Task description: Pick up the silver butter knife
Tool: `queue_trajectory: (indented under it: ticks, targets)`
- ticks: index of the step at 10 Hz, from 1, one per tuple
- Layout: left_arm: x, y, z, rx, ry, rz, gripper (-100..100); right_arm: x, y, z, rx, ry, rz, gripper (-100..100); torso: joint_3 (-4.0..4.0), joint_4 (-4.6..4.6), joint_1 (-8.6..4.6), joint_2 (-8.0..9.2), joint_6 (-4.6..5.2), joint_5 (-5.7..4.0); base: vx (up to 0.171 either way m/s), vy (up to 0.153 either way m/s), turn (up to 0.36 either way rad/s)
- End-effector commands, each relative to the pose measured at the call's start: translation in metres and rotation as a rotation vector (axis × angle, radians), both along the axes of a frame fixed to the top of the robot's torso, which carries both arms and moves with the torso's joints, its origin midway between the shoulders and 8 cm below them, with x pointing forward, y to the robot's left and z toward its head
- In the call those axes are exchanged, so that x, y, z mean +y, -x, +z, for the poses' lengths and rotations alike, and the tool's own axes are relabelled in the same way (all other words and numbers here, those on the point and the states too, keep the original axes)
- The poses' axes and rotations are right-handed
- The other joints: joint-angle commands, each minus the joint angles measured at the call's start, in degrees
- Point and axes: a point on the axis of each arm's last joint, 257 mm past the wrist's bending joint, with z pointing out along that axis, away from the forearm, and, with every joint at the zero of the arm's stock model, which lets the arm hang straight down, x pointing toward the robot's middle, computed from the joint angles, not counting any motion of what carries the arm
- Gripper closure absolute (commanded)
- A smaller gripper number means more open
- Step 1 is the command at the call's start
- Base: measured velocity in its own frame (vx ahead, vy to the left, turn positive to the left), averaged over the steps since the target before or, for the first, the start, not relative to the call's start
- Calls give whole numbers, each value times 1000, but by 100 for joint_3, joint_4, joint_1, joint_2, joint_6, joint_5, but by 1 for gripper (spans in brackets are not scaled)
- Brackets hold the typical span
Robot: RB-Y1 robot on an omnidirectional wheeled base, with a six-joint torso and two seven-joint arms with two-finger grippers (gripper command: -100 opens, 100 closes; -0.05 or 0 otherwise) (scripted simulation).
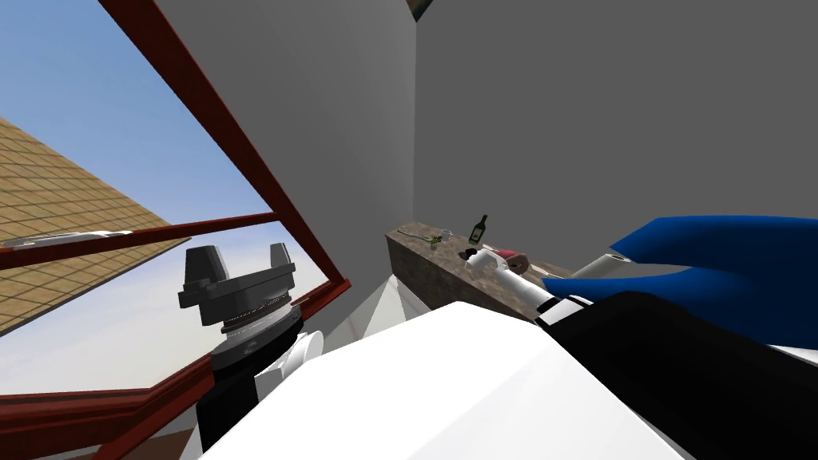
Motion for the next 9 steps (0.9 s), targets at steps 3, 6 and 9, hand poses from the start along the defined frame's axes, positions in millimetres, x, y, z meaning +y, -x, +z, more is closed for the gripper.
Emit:
queue_trajectory:
  ticks: [3, 6, 9]
  targets:
    - [0, 0, 0, 0, 0, 0, 0, -33, 33, -15, 131, 57, -54, -100, 0, 0, 6, 0, 0, 1, 110, 34, -66]
    - [0, 0, 0, 0, 0, 0, 0, -21, 27, -13, 107, 45, -37, -100, 17, 7, -2, 30, -1, 0, 31, -1, -11]
    - [0, 0, 0, 0, 0, 0, 0, -11, 31, -17, 105, 45, -31, -100, 14, 6, -26, 24, 0, -6, 46, -52, -9]
